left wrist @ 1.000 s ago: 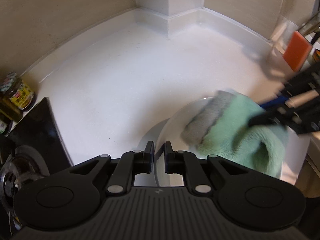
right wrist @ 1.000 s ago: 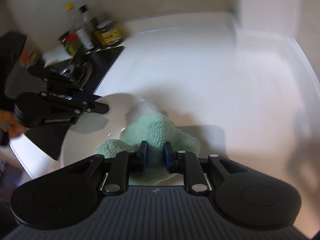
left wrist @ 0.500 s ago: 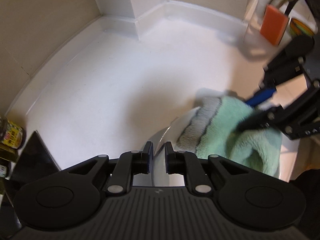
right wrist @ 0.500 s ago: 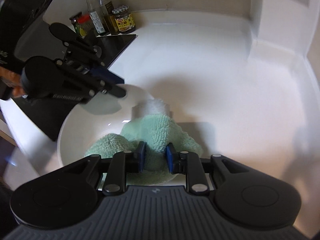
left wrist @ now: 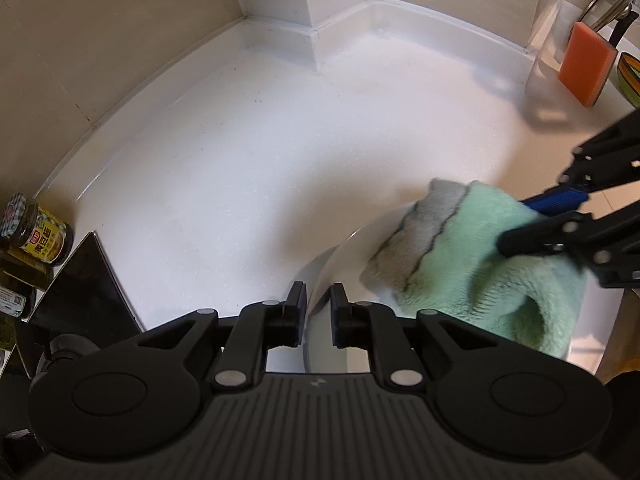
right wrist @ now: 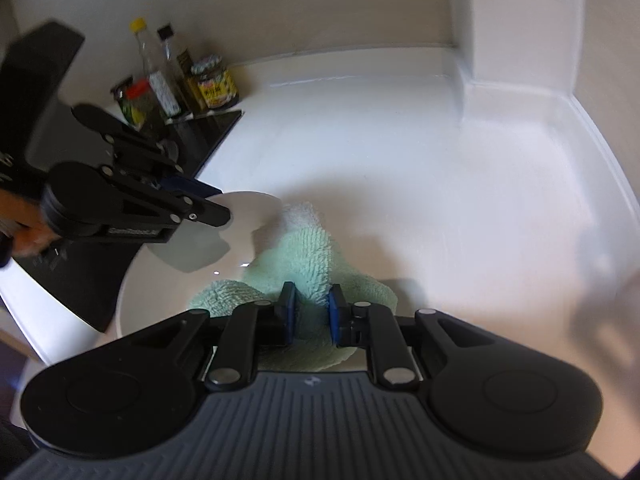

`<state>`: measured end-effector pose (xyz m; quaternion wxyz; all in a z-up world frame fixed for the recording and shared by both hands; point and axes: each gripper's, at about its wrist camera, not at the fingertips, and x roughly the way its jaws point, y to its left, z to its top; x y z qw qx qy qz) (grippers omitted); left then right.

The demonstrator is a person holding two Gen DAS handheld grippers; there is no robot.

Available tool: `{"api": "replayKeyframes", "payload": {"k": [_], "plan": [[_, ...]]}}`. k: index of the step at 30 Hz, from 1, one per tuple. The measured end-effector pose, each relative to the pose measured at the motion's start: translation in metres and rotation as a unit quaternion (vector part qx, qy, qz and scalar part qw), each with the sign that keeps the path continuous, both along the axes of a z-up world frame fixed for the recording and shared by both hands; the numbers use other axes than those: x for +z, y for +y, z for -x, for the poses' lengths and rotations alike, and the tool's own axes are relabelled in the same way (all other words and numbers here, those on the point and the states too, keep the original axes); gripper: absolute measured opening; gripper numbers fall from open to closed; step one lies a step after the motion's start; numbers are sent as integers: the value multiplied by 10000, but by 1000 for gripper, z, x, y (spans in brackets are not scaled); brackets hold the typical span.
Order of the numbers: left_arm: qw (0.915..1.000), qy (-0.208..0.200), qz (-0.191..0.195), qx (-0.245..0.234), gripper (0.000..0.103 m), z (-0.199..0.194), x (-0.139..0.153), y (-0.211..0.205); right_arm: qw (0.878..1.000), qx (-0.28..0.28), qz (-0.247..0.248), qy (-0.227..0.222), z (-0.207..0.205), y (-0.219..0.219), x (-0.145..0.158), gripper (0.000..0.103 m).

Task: Clean bowl
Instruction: 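Regrasp the cloth in the bowl with the right gripper and wipe the inner wall, then lift the cloth out and place it on the counter beside the bowl with the right gripper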

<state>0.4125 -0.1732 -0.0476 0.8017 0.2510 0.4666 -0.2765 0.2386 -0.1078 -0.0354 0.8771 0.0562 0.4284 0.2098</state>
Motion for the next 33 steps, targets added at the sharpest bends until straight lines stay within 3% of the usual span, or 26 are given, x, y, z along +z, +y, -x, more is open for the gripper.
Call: {"api": "replayKeyframes", "payload": {"k": [3,7,8,11,16,22,27,28,31,33], "plan": [[10000,-18,12,-14,13,5,-5,1,9997,-91,-248,9,10,-9,5,9],[9998,2,166,110,14,29,-7,27,9994,-210,-202,-196,23,-19,18,8],[9996,28,231,161,14,44,-7,56,9990,-276,-217,-294,26,-23,24,8],[9988,90,391,291,14,90,4,155,9957,-565,-166,-711,33,-42,48,8],[9964,-4,635,564,14,101,12,172,9803,-991,457,-1646,43,-62,87,8],[9869,-162,1276,973,14,117,41,207,9698,-839,1426,-1793,37,-51,61,9],[9839,-214,1150,1349,14,127,37,211,9827,-228,1635,-844,26,-36,-2,11],[9834,-230,1109,1416,14,130,46,231,9840,-113,1606,-757,28,-35,-8,12],[9781,-325,1038,1774,14,135,52,246,9823,294,1700,-734,36,-31,-13,17],[9724,-371,1082,2035,14,140,54,247,9735,369,1963,-1113,47,-30,-2,18]]}}
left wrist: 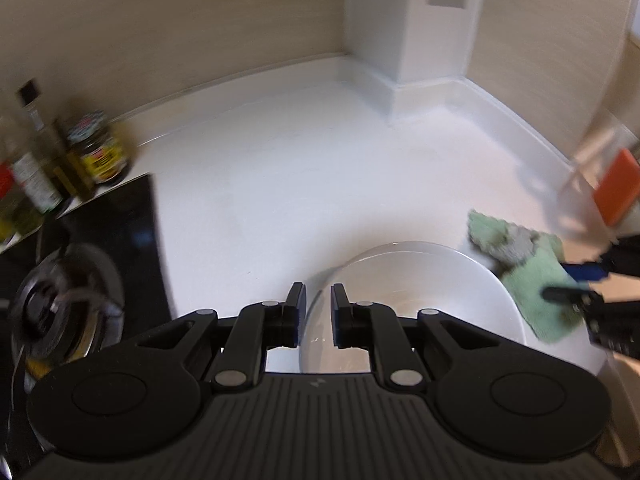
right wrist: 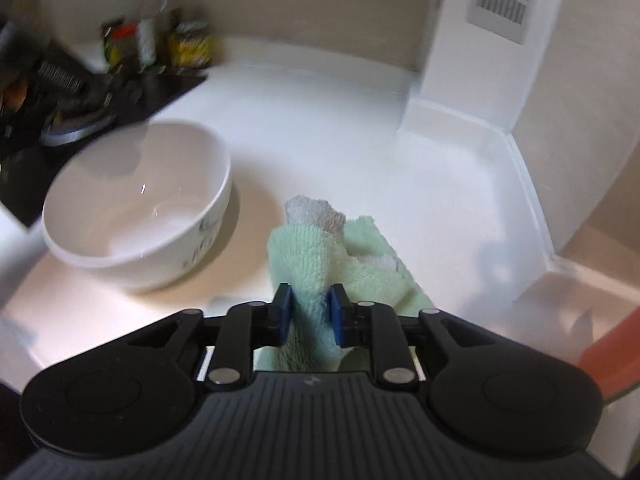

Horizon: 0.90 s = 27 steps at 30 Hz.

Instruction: Clean bowl

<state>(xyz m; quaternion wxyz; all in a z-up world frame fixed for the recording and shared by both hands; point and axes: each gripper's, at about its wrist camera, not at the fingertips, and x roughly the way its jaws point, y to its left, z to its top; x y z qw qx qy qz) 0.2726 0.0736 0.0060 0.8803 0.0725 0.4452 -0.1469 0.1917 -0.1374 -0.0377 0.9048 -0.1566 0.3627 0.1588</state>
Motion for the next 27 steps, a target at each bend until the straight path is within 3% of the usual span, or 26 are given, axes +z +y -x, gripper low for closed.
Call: {"api": "replayKeyframes", "payload": {"k": [3,7,10,18,27], "plan": [[9995,-25,103,302,14,4,3,3,9971,445,-10,-616,22,1,21,18],[9974,-154,168,681,14,14,7,-1,9913,854,-560,-826,36,-12,29,18],[9956,-202,245,884,14,27,11,-2,9904,888,-780,-711,36,-22,23,18],[9879,-674,-87,1391,22,76,16,-13,9849,29,-1691,-373,37,-55,12,18],[9898,-559,212,1296,22,123,0,-28,9832,-589,-1701,-293,72,-64,9,18]]}}
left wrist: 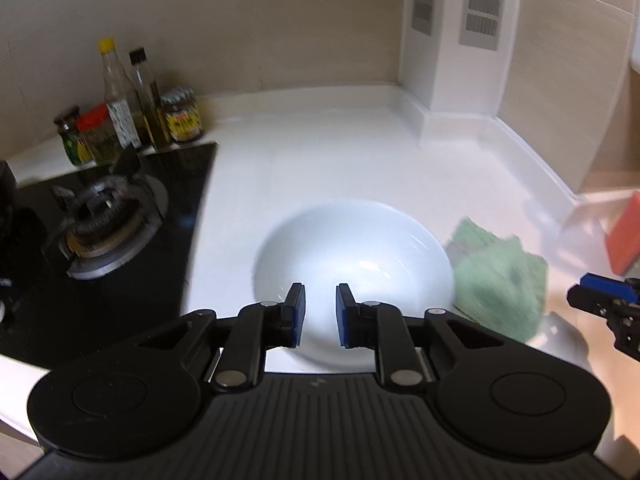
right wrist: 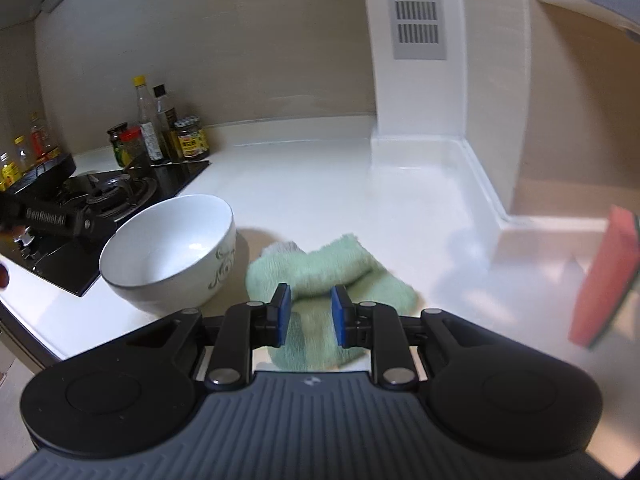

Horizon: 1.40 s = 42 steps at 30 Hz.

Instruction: Clean bowl

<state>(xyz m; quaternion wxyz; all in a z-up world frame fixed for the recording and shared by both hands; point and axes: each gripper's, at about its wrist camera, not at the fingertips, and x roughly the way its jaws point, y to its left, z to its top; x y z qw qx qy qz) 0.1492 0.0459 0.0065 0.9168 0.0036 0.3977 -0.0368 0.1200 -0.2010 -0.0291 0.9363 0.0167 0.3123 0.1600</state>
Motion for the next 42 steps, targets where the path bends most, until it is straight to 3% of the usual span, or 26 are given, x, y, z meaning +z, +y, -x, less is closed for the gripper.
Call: {"api": "replayKeyframes", "payload": {"k": [7,13,18,25,42], "plan": [[9997,63,143,165,22,54,-11,2,9987,-285,403,128,35,15,11,18],[9990,176,213,361,22,93,-16,-3,9977,-90,671,83,63,27,19,18],[9983,-5,329,480,22,114,-11,-8,9973,81,718,-131,80,28,30,18],[9979,-244,201,565,22,120,-3,-16,9953,274,833,-410,99,22,41,18],[9980,-310,-83,550,22,119,-6,-20,9966,217,728,-307,98,23,32,18]]}}
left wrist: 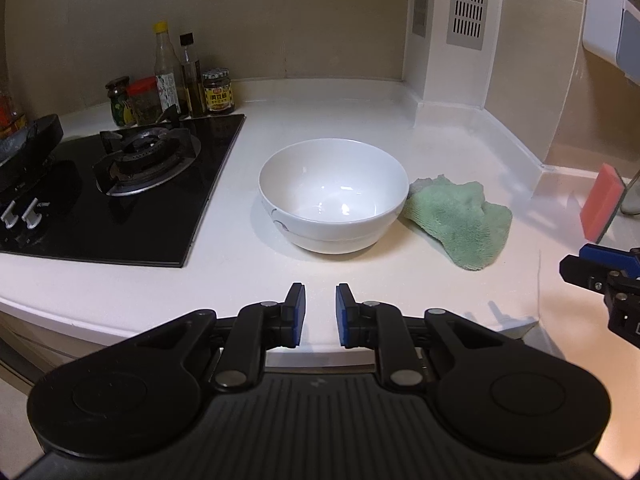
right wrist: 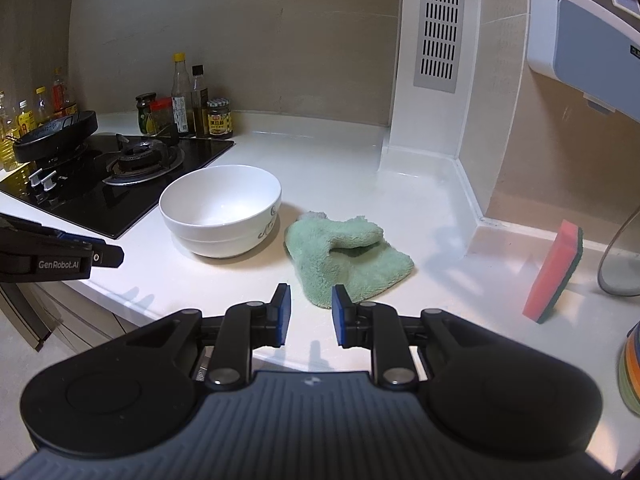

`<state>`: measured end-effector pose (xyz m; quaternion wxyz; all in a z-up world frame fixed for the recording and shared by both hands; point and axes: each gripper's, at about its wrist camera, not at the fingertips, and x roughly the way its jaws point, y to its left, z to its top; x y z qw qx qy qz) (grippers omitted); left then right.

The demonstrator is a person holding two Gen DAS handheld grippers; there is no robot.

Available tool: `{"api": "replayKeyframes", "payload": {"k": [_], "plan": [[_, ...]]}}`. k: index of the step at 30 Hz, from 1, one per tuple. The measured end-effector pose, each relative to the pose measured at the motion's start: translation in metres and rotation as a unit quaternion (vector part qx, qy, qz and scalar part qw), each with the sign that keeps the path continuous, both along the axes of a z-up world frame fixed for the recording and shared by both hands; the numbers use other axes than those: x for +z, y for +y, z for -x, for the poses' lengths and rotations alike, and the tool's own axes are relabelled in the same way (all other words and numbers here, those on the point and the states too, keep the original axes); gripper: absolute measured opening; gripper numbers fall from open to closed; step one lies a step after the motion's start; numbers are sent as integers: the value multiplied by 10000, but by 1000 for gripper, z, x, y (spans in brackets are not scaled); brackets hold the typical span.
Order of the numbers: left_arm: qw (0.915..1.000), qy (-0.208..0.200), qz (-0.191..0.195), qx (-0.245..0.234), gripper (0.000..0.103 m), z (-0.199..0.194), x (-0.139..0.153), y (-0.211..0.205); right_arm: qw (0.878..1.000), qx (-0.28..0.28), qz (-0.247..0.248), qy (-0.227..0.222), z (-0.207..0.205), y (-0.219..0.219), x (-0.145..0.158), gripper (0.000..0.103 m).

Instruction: Clean bowl

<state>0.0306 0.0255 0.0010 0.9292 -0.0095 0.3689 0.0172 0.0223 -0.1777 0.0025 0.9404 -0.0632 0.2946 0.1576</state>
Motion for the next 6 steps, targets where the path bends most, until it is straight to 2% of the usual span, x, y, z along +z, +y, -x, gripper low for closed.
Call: {"api": "replayKeyframes", "payload": {"k": [6], "plan": [[10000,-30,5,-5,22,-1,-3,-1,10000,2,17,61,0,2,-5,18]]}}
